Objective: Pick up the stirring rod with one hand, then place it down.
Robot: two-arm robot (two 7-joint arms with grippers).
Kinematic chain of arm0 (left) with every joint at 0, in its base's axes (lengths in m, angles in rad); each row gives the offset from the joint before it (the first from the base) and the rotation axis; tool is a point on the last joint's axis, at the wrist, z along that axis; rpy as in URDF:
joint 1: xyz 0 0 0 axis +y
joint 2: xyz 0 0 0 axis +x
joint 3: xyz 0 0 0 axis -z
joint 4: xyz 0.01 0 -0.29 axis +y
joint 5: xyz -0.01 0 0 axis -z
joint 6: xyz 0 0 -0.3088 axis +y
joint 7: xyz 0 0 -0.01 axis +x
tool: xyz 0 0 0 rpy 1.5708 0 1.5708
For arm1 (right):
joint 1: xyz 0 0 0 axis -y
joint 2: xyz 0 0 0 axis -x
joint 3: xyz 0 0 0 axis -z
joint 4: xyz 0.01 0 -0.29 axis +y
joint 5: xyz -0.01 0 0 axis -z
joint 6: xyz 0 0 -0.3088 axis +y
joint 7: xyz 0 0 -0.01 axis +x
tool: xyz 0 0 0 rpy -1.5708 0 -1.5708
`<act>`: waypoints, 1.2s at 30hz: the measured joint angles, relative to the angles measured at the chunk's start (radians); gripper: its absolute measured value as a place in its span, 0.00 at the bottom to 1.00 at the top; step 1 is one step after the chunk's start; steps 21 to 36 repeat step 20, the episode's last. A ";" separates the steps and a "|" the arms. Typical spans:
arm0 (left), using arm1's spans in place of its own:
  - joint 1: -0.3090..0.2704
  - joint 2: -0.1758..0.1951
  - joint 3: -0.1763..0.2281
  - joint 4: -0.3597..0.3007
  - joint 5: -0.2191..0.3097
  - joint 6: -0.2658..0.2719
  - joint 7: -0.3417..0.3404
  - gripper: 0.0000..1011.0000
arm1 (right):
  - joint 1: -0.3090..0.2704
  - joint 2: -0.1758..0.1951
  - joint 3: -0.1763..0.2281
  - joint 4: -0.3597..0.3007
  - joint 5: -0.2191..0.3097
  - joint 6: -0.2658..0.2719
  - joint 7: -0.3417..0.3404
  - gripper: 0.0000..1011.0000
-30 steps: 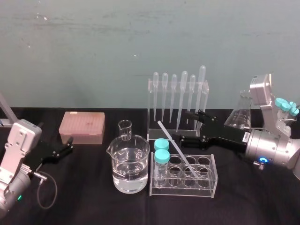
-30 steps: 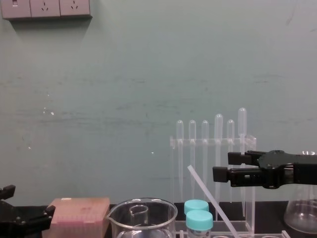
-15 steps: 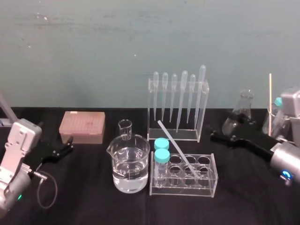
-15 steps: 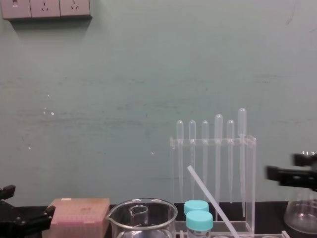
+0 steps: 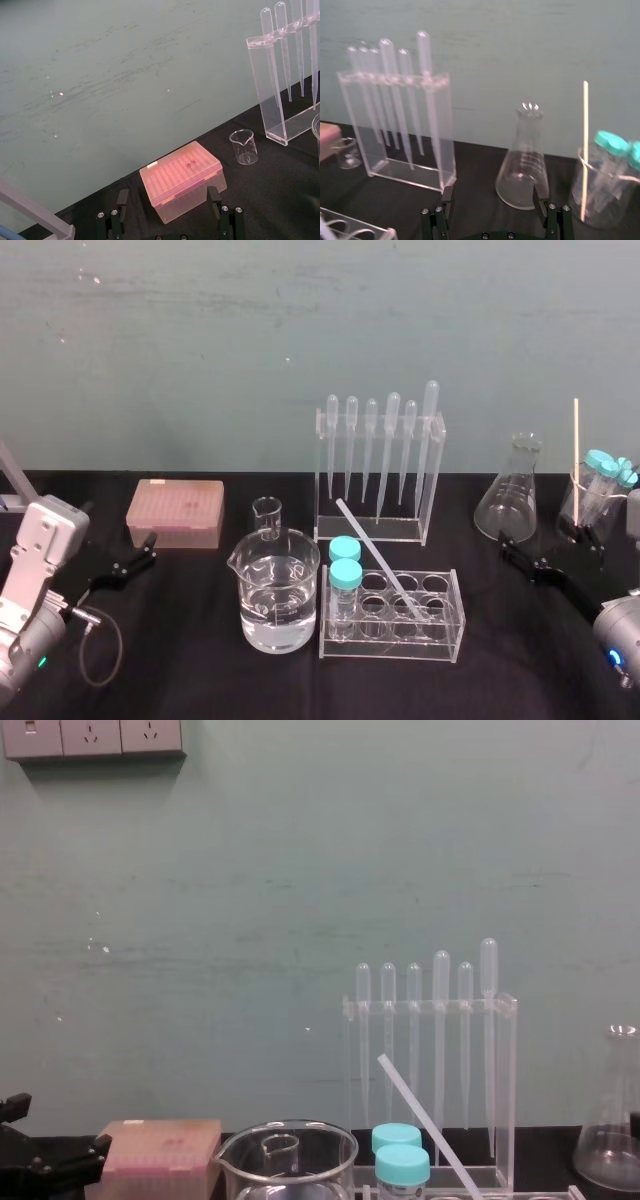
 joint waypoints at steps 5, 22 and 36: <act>0.000 0.000 0.000 0.000 0.000 0.000 0.000 0.99 | 0.007 -0.022 0.004 0.033 -0.022 -0.007 -0.022 0.99; 0.000 0.000 0.000 0.000 0.000 0.000 0.000 0.99 | 0.008 -0.016 0.002 0.026 -0.016 -0.006 -0.015 0.99; 0.000 0.000 0.000 0.000 0.000 0.000 0.000 0.99 | 0.008 -0.016 0.002 0.026 -0.016 -0.006 -0.015 0.99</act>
